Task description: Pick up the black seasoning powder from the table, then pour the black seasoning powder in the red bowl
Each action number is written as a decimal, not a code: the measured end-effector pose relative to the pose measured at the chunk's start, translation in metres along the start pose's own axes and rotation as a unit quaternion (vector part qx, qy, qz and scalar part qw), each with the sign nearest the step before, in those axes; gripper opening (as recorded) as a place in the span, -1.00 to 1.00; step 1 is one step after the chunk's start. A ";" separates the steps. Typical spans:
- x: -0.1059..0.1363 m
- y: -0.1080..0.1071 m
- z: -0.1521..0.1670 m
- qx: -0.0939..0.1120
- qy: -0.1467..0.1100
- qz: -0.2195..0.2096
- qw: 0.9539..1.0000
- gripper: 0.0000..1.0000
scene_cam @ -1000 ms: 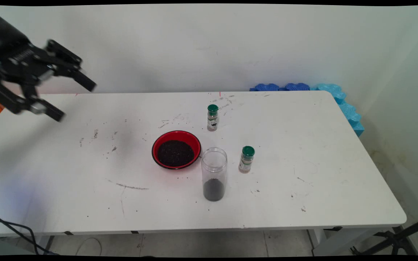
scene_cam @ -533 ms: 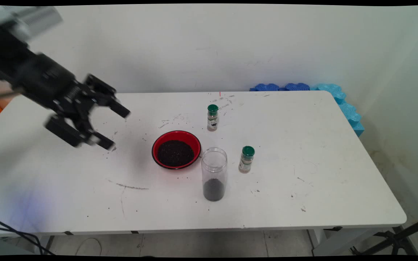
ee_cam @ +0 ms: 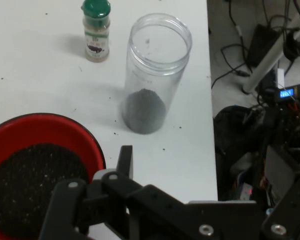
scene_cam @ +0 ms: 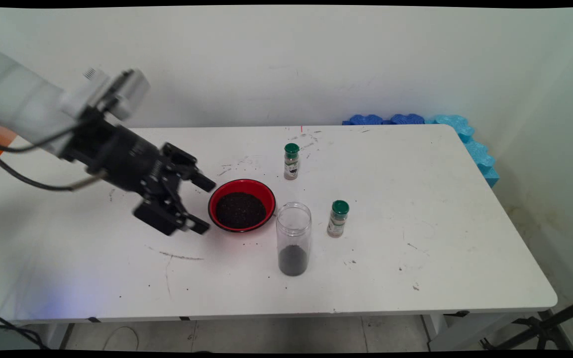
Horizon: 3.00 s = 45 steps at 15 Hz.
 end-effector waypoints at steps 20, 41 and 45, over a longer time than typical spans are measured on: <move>-0.011 -0.012 0.153 -0.003 0.034 -0.035 0.999 1.00; -0.006 -0.022 0.192 -0.006 0.044 -0.016 0.999 -1.00; -0.001 -0.019 0.172 -0.013 0.051 -0.008 0.999 -1.00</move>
